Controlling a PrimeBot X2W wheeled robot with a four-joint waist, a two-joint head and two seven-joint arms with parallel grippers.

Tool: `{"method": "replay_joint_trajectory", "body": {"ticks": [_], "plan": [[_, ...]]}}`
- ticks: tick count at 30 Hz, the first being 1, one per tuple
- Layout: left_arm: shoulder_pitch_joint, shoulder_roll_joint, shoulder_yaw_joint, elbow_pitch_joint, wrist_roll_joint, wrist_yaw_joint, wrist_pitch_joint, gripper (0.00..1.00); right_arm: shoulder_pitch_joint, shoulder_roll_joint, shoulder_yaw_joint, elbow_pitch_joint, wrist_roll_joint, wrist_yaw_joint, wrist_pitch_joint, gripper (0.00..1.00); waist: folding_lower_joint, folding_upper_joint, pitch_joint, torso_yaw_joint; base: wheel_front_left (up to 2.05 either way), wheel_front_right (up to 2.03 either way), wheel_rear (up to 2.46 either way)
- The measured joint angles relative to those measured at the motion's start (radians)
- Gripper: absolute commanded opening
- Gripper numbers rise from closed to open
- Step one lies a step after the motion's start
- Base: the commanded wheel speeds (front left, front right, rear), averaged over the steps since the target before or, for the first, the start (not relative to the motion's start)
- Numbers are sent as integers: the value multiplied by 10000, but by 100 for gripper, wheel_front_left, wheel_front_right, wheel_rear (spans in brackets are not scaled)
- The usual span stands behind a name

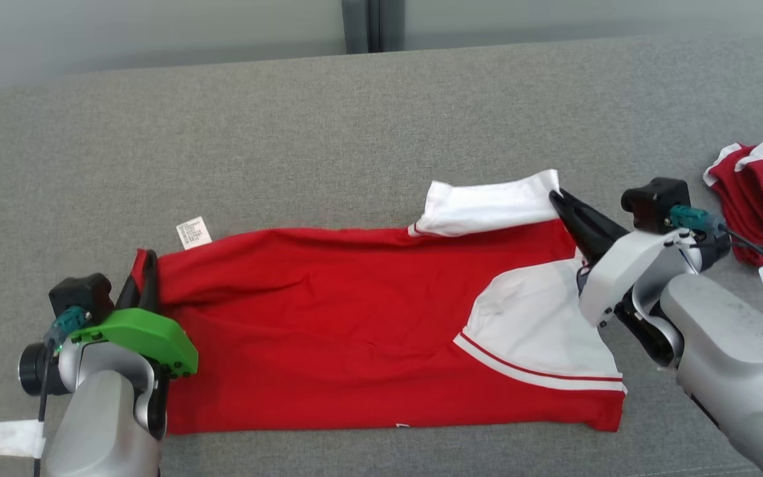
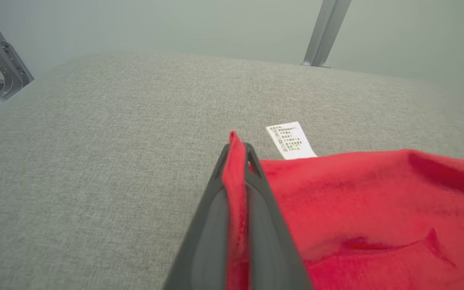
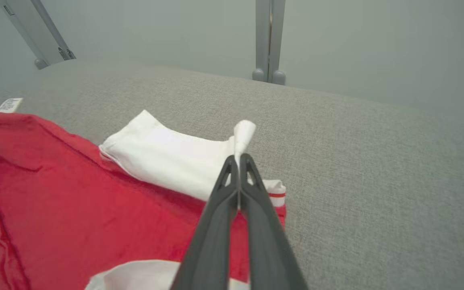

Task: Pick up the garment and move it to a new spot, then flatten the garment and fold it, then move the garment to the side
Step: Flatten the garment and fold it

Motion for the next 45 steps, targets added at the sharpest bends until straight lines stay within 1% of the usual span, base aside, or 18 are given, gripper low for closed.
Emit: {"method": "replay_joint_trajectory", "body": {"ticks": [12,20,24,25,26,27,30,33,35,39,42,45], "plan": [[1595,205,230,-483,-65,-15,0,0,2132,36,-1026,-1208,-347,0,-205,0,0,0,-1122,-330,0,0,0],[2044,98,370,-477,-61,-15,0,0,3306,201,-1831,-1651,-669,0,-96,0,0,0,-1281,-483,0,0,0],[2254,15,520,-439,-59,-15,0,0,3735,362,-1990,-1770,-905,0,104,0,0,0,-1313,-534,0,0,0],[2319,-6,556,-385,-58,-15,0,19,3838,412,-2052,-1724,-901,0,278,19,0,0,-1322,-547,0,0,0],[2393,-17,598,-326,-27,10,0,49,3966,458,-2088,-1685,-901,0,341,100,0,0,-1338,-554,0,0,0],[2486,-42,673,-324,-6,73,0,100,4121,539,-2197,-1676,-876,0,324,100,0,0,-1358,-555,0,0,0],[2820,-59,1049,-673,50,445,0,100,4458,746,-2706,-1733,-779,0,59,100,0,0,-1416,-544,0,0,0],[3407,-90,1457,-1436,203,732,0,100,4858,869,-3371,-1958,-725,0,-186,100,0,0,-1471,-539,0,0,0],[3815,-167,1620,-1958,330,752,0,100,5154,886,-3718,-1994,-895,0,-247,100,0,0,-1512,-520,0,0,0],[4374,-401,1776,-2385,523,738,0,100,5439,1012,-4117,-1954,-1304,-2,-286,100,0,0,-1608,-419,0,0,0],[4463,-502,1751,-2548,629,713,0,100,5388,1206,-4096,-1971,-1542,-2,-284,100,0,0,-1671,-327,0,0,0],[4463,-598,1649,-2729,727,690,0,100,5214,1369,-3781,-2017,-1716,0,-125,100,0,0,-1716,-202,0,0,0]]}}
